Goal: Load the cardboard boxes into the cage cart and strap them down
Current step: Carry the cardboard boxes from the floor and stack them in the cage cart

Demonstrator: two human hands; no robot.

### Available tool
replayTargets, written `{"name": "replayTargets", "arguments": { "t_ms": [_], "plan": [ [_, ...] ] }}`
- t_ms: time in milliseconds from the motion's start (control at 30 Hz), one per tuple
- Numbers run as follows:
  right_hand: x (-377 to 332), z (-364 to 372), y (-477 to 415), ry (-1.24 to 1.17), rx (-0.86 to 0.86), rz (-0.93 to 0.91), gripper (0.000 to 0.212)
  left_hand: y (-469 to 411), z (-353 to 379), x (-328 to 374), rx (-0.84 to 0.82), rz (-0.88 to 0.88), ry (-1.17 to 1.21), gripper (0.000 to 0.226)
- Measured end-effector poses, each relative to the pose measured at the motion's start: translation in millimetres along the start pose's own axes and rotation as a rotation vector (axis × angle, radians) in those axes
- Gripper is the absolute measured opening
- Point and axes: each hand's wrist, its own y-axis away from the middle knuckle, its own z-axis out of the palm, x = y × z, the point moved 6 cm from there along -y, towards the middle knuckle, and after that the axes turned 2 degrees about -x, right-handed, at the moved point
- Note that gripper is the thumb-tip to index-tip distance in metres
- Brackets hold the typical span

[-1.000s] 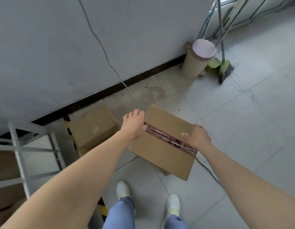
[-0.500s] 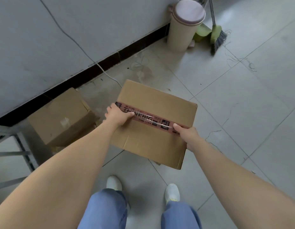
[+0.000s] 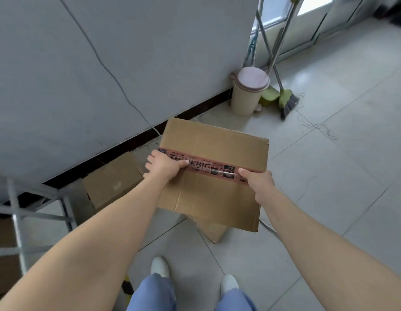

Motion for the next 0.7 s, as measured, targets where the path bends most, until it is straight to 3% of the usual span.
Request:
{"name": "replayTargets", "arguments": {
  "t_ms": [400,700],
  "plan": [
    [-230.3,-60.2,176.7,0.011,-0.135,-0.498,0.070,166.4,-206.0,82.7,0.367,0.047,0.378,0.107],
    [-322.7,5.0,361.6,-0.026,-0.419,-0.812,0.067,294.8,-392.5,25.2,0.780,0.064,0.558,0.105]
  ]
}}
